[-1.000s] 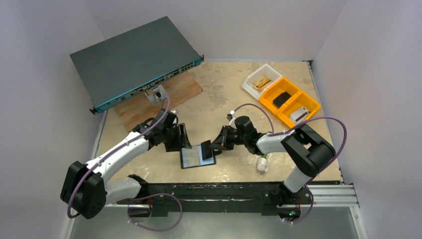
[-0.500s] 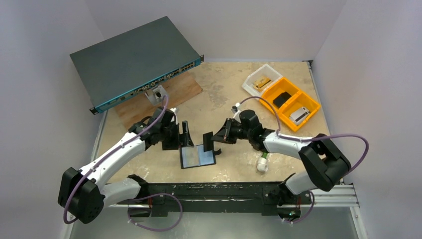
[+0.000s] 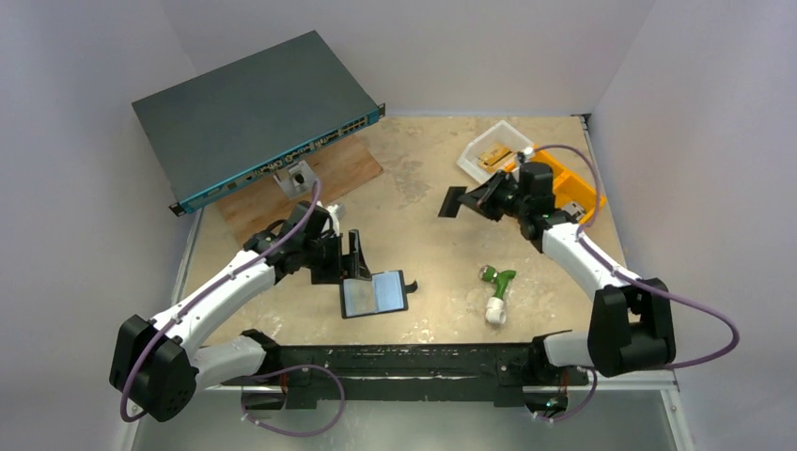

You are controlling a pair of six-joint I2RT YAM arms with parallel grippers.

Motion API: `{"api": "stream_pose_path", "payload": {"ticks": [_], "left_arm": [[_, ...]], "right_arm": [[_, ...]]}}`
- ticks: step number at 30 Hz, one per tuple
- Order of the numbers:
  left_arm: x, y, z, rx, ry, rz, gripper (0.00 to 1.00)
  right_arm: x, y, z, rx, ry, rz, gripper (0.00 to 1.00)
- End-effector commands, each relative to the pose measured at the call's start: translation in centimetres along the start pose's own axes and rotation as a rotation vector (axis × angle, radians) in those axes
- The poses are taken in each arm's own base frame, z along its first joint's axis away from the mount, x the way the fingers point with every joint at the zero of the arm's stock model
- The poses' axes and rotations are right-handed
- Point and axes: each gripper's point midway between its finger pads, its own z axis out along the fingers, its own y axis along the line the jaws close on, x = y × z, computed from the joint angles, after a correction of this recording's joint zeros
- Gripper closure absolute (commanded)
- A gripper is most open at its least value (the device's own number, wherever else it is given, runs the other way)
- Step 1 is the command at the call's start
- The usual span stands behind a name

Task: Take the credit cards out of the card holder
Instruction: Place the credit card in the storage box.

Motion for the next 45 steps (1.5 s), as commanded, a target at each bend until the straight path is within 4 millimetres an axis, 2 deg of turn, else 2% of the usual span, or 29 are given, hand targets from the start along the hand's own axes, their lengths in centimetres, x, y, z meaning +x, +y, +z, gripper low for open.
{"api": "stream_pose_path", "payload": {"ticks": [1, 5, 8, 13, 17, 21, 27, 34, 38, 45], "left_arm": [[-0.2, -1.0, 0.2, 0.063, 0.0, 0.036, 0.21], [-0.1, -1.2, 0.1, 0.071, -0.002, 0.035, 0.21], [0.0, -1.1, 0.0, 0.071, 0.001, 0.037, 0.21], [0.1, -1.2, -0.1, 0.073, 0.003, 0.04, 0.21], [0.0, -1.2, -0.2, 0.074, -0.002, 0.042, 0.2], [-0.1, -1.3, -0.2, 0.075, -0.005, 0.042, 0.2], [0.0, -1.2, -0.2, 0.076, -0.008, 0.042, 0.21], [-0.1, -1.2, -0.2, 0.074, -0.013, 0.041, 0.21], [-0.1, -1.1, -0.3, 0.071, -0.013, 0.039, 0.2], [-0.1, -1.2, 0.0, 0.076, -0.005, 0.037, 0.2]], "right_arm": [[-6.7, -1.3, -2.2, 0.076, -0.146, 0.006, 1.0], [-11.8, -3.8, -3.7, 0.134, -0.257, 0.055, 1.0], [-14.6, -5.8, -4.5, 0.172, -0.318, 0.092, 1.0], [-17.9, -9.7, -5.7, 0.248, -0.396, 0.155, 1.0], [-19.6, -11.7, -5.8, 0.286, -0.429, 0.18, 1.0], [-20.8, -13.4, -5.4, 0.331, -0.455, 0.2, 1.0], [-21.7, -15.6, -3.4, 0.366, -0.435, 0.233, 1.0], [-22.6, -17.5, -2.1, 0.408, -0.434, 0.243, 1.0], [-23.1, -18.0, -2.2, 0.44, -0.443, 0.23, 1.0], [-23.0, -18.3, -2.4, 0.468, -0.432, 0.212, 0.77]]}}
